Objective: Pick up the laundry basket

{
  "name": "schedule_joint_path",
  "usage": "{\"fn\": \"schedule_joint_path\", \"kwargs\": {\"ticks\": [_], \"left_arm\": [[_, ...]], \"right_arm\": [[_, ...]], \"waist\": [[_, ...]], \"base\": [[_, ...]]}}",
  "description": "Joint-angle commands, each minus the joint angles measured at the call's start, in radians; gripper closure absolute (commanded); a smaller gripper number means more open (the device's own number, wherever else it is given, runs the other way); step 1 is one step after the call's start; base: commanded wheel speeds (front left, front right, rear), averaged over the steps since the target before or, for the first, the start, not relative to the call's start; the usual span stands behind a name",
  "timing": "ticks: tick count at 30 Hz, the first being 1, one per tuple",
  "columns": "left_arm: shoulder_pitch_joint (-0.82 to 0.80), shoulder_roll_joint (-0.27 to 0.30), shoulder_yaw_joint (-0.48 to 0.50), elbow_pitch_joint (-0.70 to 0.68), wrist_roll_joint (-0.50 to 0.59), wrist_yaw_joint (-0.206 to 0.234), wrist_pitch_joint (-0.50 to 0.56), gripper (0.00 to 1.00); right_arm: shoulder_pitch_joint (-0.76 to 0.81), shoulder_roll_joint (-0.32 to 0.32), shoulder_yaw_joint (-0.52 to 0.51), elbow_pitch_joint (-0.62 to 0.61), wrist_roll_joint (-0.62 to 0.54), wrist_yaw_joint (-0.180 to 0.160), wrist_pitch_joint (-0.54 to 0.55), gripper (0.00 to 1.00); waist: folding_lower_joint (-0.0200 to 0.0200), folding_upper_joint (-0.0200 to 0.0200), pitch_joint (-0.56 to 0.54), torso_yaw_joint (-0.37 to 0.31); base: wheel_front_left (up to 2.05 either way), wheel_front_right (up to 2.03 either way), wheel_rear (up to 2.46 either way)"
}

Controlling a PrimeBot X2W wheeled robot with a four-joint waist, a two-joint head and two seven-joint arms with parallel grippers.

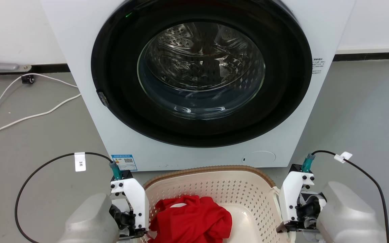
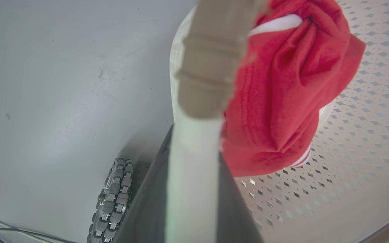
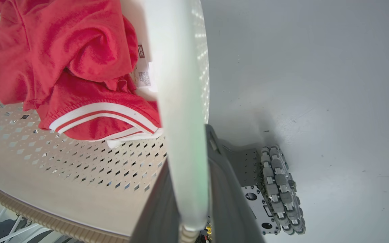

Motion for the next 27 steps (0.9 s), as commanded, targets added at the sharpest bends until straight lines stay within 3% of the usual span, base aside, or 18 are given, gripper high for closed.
{"fn": "schedule_joint_path", "kwargs": {"ticks": [1,27], "left_arm": [[0.015,0.006,-0.003,0.002,-0.006,-0.004,0.001,1.00],[0.014,0.004,-0.021,0.002,-0.028,-0.004,-0.001,1.00]], "right_arm": [[0.007,-0.006,-0.006,-0.001,-0.001,-0.002,-0.002,1.00],[0.007,-0.001,-0.029,-0.001,-0.020,-0.002,0.007,1.00]], "waist": [[0.0000,0.0000,0.000,0.000],[0.0000,0.0000,0.002,-0.001]], "base": [[0.00,0.00,0.00],[0.00,0.00,0.00]]}}
